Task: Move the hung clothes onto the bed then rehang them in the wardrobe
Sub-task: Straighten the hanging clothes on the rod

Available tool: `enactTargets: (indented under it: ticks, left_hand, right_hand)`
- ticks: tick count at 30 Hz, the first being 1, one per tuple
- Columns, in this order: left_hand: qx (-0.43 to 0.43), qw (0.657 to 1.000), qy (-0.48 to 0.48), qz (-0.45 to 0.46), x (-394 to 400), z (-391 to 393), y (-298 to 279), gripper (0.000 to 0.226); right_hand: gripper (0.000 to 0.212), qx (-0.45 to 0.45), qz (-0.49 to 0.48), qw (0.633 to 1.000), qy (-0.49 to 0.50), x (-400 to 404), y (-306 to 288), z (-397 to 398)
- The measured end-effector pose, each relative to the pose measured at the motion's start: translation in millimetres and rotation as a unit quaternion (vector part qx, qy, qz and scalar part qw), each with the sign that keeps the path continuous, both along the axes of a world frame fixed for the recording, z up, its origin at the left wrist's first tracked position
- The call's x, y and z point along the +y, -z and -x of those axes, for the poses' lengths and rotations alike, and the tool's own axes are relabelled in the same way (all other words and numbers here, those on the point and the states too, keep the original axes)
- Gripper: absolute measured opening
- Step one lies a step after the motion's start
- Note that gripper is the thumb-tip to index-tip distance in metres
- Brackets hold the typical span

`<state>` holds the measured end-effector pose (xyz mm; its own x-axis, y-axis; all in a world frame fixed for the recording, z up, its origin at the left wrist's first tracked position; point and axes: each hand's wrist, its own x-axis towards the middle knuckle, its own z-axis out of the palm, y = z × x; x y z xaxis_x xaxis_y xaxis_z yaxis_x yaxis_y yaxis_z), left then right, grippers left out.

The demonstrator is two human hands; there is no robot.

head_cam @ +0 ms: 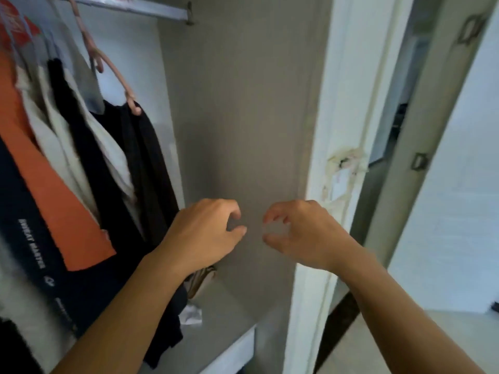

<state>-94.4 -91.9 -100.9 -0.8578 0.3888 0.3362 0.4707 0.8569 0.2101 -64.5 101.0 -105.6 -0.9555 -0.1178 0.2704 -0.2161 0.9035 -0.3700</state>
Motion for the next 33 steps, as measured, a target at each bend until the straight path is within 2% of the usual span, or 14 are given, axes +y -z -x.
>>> enactTargets:
  ticks: [7,12,19,24,33]
  left_hand:
    - [-0.087,0.984,0.155,0.003,120.5,-54.7,23.3,0.036]
    - [-0.075,0.957,0.279,0.031,226.1,-115.2,29.3,0.038]
    - [-0.105,0.909,0.399,0.064,377.2,-232.1,55.8,0.048]
    - [-0.099,0.872,0.470,0.098,472.9,-324.0,72.7,0.055]
    - [-0.089,0.794,0.591,0.113,595.7,-457.8,80.4,0.056]
  right_hand:
    - [0.023,-0.041,-0.015,0.989,0.143,96.9,27.3,-109.7]
    - [0.024,-0.054,-0.014,0.965,0.256,174.4,37.9,-205.0]
    - [0.038,-0.084,-0.021,0.910,0.405,281.0,57.0,-363.5]
    - [0.036,-0.096,-0.026,0.873,0.478,346.0,70.7,-468.4]
    - [0.045,-0.103,-0.007,0.800,0.592,421.7,77.4,-622.8]
